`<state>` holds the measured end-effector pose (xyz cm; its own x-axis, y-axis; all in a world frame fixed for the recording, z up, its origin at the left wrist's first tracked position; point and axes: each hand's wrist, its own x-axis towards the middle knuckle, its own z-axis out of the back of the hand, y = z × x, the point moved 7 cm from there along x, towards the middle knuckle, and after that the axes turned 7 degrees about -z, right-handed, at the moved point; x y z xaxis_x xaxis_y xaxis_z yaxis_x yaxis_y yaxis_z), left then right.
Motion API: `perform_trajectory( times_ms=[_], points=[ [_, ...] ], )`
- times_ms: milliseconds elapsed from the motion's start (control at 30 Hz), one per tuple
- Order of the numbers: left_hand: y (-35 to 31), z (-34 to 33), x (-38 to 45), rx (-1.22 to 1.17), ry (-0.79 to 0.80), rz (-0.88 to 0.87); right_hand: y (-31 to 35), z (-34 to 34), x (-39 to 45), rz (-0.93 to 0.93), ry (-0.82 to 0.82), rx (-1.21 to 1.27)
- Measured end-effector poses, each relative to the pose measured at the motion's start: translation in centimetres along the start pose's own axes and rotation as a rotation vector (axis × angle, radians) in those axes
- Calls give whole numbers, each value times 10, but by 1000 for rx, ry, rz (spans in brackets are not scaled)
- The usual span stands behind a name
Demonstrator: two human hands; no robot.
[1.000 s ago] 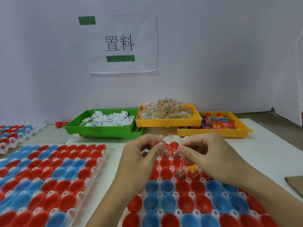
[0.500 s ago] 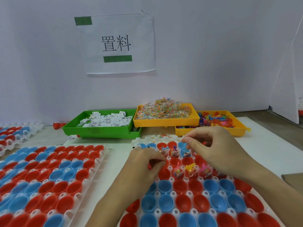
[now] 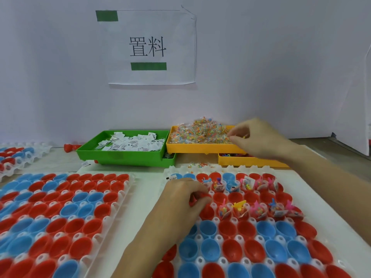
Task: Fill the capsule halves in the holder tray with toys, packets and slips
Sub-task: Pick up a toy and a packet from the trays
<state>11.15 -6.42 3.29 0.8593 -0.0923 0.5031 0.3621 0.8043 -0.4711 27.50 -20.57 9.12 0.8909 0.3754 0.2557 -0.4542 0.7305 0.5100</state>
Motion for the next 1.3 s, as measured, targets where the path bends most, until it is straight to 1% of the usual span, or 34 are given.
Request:
perform_trajectory(
  times_ms=[67,167,300,433,467,533,667,833,933,1033,1100,1133,1200,1267,1300],
  points=[
    [2,9,0,-23,-75,-1,3,-8,32,-14,-10,-36],
    [5,19,0,-39,-167,6,6,-32,68,-24,29,-49],
    [11,27,-1,-38,-233,7,12,-62,92,-22,60,-50],
    [12,34,-1,-34,-281,-12,16,-87,104,-11,146,-110],
    [12,35,-2,-37,-288,-16,16,-91,105,-7,147,-116],
    [12,37,-3,-44,-295,-14,15,-92,108,-7,97,-111],
    [14,38,-3,-65,-293,-2,10,-83,110,-30,-33,-6],
    [13,38,-3,-98,-314,-2,2,-53,100,18,-225,106],
    [13,37,-3,-115,-325,-1,-3,-37,85,22,-262,161],
    [14,34,-3,-121,-314,2,-8,-22,70,-14,-253,241],
    [12,32,-2,-138,-310,9,-10,-12,57,-51,-224,348],
    [12,32,-2,-150,-313,13,-9,-9,48,-56,-184,408],
    [12,32,-2,-172,-317,23,1,-11,24,-38,-48,512],
    [12,31,-2,-200,-319,36,14,-17,-8,29,78,535],
    [12,31,-1,-222,-315,40,20,-19,-23,72,110,535]
  ],
)
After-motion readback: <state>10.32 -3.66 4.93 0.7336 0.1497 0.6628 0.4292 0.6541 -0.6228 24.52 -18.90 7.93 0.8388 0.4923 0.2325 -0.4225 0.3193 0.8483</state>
